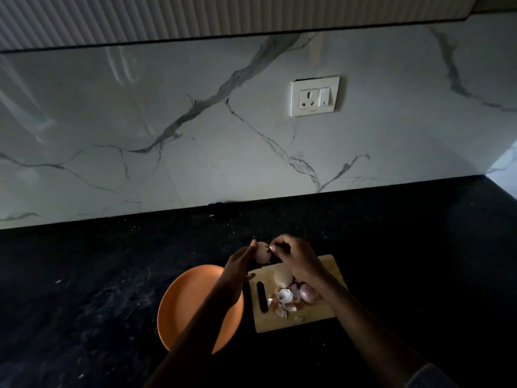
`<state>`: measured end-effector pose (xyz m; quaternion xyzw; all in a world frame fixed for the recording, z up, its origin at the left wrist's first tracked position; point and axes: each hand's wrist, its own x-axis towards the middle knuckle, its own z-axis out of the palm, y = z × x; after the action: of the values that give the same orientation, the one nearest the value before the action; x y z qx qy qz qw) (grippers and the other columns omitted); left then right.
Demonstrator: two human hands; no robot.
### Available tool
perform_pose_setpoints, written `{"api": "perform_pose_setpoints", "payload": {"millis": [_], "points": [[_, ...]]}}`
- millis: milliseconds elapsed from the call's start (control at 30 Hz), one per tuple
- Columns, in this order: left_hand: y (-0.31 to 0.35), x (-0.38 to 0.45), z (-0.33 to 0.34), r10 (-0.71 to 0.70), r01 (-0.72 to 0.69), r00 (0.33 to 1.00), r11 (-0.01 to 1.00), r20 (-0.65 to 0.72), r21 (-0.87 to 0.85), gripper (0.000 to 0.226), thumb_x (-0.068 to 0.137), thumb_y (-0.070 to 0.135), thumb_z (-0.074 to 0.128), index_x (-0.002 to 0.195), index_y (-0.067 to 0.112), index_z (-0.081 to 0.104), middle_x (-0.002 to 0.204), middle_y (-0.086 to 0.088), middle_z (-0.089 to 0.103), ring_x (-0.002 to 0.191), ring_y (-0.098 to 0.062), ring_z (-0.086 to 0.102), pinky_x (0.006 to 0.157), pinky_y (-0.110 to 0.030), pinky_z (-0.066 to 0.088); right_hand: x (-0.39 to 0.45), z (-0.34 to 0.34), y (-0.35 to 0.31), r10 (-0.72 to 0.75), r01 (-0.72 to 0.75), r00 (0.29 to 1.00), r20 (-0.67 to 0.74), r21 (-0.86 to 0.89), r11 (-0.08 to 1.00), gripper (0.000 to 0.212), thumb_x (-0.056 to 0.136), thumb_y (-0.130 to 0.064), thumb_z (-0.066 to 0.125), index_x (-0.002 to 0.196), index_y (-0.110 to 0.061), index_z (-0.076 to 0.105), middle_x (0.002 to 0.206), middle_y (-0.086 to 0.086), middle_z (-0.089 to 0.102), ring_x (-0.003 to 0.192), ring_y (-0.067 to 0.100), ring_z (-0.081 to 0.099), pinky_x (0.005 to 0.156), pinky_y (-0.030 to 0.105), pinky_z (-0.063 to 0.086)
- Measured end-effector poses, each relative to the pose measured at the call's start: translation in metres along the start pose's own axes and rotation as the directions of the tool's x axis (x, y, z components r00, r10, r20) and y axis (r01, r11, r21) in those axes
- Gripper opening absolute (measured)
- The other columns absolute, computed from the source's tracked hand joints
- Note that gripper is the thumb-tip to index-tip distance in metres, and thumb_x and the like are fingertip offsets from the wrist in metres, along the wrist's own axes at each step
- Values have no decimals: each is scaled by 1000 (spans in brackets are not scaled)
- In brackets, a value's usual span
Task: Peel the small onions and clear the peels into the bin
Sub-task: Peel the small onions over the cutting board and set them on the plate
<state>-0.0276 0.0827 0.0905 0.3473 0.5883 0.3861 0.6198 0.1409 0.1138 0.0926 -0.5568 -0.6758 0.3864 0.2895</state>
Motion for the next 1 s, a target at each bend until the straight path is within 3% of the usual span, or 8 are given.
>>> {"api": "perform_pose_setpoints", "payload": {"millis": [167, 367, 533, 700, 833, 900, 967, 1000], "points": [[3, 2, 4, -51, 48, 998, 996, -37, -71, 39, 100, 53, 46, 115, 25, 67, 114, -7, 73, 107, -20, 68, 89, -39, 40, -2, 2, 0, -6, 6, 1000, -28, 9, 1000, 19, 102, -31, 54, 111, -19, 66, 97, -10, 67, 90, 5, 64, 67, 7, 42], [2, 8, 2, -77, 75, 997, 993, -25, -93, 49, 95, 59, 51, 119, 20, 67, 116, -4, 73, 113, -19, 66, 87, -38, 43, -1, -1, -1, -55, 51, 996, 70, 55, 997, 31, 92, -30, 71, 122, -29, 63, 115, -14, 67, 108, 1, 62, 82, 7, 44], [3, 11, 0, -66, 63, 997, 994, -34, -85, 54, 91, 64, 53, 119, 20, 67, 118, -9, 71, 114, -25, 65, 83, -36, 43, 5, -4, -3, -96, 96, 995, 15, 13, 995, 25, 97, -33, 63, 120, -25, 66, 117, -9, 69, 112, 4, 61, 93, 23, 50], [2, 11, -5, -76, 72, 997, 993, -31, -95, 62, 87, 64, 57, 118, 12, 69, 107, -15, 72, 105, -24, 66, 81, -34, 42, 6, -8, -5, -84, 89, 991, 100, -53, 995, 46, 97, -41, 62, 136, -16, 61, 130, 0, 66, 119, 11, 61, 96, 21, 48], [-2, 16, -5, -57, 53, 998, 990, -26, -132, 75, 75, 72, 65, 119, 11, 69, 103, -11, 73, 96, -24, 69, 79, -33, 45, -1, -4, -4, -114, 117, 983, 144, -13, 993, 69, 85, -40, 78, 145, -21, 50, 131, -13, 54, 123, 2, 52, 92, 3, 39], [-4, 19, -3, -50, 44, 998, 984, -28, -170, 81, 71, 74, 69, 119, 9, 70, 103, -13, 73, 94, -26, 70, 87, -36, 50, -3, 3, -1, -160, 161, 984, 74, -14, 987, 65, 84, -31, 80, 142, -26, 51, 132, -14, 56, 121, 0, 54, 91, 3, 41], [-5, 20, -2, -42, 42, 999, 983, 3, -181, 83, 70, 77, 70, 120, 11, 70, 115, -17, 72, 110, -31, 68, 105, -44, 43, -3, 5, -2, -188, 188, 981, -45, -9, 982, 47, 86, -22, 77, 129, -27, 59, 123, -12, 64, 113, -1, 58, 90, 9, 47], [-4, 19, -2, -35, 37, 999, 984, 16, -176, 83, 70, 78, 69, 120, 12, 71, 119, -19, 70, 115, -31, 66, 106, -44, 41, -3, 5, -3, -201, 202, 975, -96, 3, 979, 37, 87, -19, 76, 121, -26, 63, 116, -12, 68, 108, -2, 61, 90, 14, 50]]}}
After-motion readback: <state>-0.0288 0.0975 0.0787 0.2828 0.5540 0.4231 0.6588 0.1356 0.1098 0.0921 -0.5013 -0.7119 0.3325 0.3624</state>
